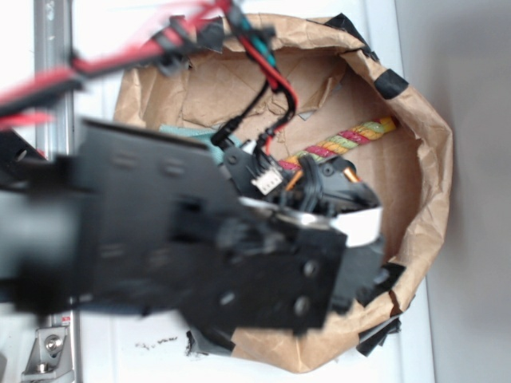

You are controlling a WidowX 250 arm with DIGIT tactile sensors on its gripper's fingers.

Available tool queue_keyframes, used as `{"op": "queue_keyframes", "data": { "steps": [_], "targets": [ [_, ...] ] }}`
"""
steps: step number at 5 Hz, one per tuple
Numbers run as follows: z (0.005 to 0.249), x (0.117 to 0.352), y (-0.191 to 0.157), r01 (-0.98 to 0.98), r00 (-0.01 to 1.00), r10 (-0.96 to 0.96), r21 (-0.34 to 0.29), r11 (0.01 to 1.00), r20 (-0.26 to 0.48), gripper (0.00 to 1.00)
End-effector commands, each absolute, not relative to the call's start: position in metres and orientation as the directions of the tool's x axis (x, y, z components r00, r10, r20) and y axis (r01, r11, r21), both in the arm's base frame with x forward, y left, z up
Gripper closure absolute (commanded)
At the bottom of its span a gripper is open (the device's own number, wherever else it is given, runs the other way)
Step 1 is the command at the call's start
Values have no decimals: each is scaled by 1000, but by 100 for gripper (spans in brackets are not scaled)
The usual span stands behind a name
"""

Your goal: Grab the plastic pickle.

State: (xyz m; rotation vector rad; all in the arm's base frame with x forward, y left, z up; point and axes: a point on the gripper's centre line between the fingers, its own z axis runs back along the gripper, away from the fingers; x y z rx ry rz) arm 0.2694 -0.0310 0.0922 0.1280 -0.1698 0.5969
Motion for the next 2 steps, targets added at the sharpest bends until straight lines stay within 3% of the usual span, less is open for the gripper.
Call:
{"op": "queue_keyframes", "data": {
  "steps": [1,2],
  "targets": [
    [57,302,-23,-431,873,423,-23,902,242,0],
    [40,311,-22,-382,891,367,4,924,265,0]
  ]
}}
